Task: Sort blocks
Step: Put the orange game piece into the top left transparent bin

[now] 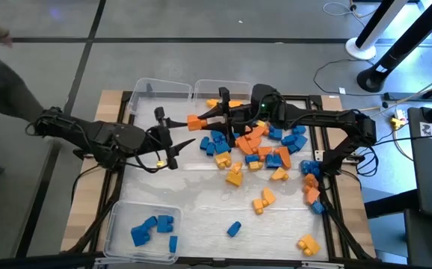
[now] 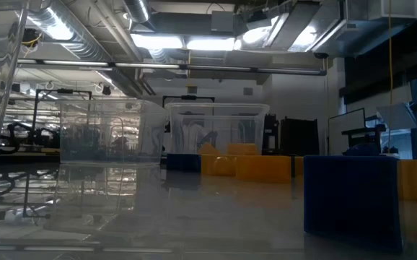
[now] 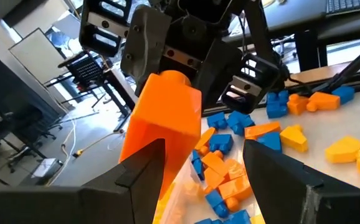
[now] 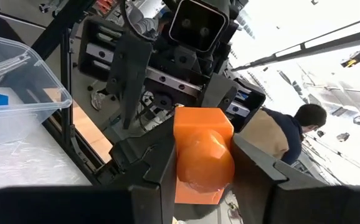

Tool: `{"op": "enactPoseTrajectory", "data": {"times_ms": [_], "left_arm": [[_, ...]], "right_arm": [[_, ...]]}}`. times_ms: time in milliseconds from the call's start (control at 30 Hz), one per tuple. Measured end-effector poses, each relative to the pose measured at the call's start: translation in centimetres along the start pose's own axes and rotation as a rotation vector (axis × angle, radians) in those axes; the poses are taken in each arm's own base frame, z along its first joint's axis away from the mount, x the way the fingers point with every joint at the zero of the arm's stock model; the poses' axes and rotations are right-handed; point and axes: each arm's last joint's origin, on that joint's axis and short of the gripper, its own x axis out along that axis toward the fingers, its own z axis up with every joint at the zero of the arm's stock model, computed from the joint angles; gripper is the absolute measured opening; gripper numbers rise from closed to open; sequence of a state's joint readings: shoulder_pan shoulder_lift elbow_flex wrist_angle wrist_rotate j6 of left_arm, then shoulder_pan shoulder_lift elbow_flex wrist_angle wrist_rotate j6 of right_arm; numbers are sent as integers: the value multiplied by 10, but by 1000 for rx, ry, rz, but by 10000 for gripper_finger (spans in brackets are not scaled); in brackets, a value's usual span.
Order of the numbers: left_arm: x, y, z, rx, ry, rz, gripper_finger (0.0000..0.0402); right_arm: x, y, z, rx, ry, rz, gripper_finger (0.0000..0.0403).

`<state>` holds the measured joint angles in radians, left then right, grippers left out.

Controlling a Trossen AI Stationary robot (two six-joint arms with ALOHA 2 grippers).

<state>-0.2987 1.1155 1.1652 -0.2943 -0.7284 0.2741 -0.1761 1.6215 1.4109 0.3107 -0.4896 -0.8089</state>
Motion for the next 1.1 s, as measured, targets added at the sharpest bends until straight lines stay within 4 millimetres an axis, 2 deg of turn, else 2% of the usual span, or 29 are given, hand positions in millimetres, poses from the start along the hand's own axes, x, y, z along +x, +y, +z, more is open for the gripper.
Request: {"op": "enactPoseTrajectory", "data": {"times_ms": [133,233,433,667,1000,1100], "left_arm": [[5,-1,-1,37,11,9,204],[11,-1,-1,63,12,24,183],[19,-3,0,111,7,49,105],[18,-3,0,132,8,49,12],[18,-4,0,132,9,43,6],[18,-4,-1,130,12,43,7]], "right_arm": [[0,0,0,4,0,1,122],[0,0,0,4,0,1,122],[0,0,0,5,-7,7,122],[0,1,0,16,-3,13,122],[0,2,-1,21,11,20,123],[0,3,-2,21,24,25,136]]}}
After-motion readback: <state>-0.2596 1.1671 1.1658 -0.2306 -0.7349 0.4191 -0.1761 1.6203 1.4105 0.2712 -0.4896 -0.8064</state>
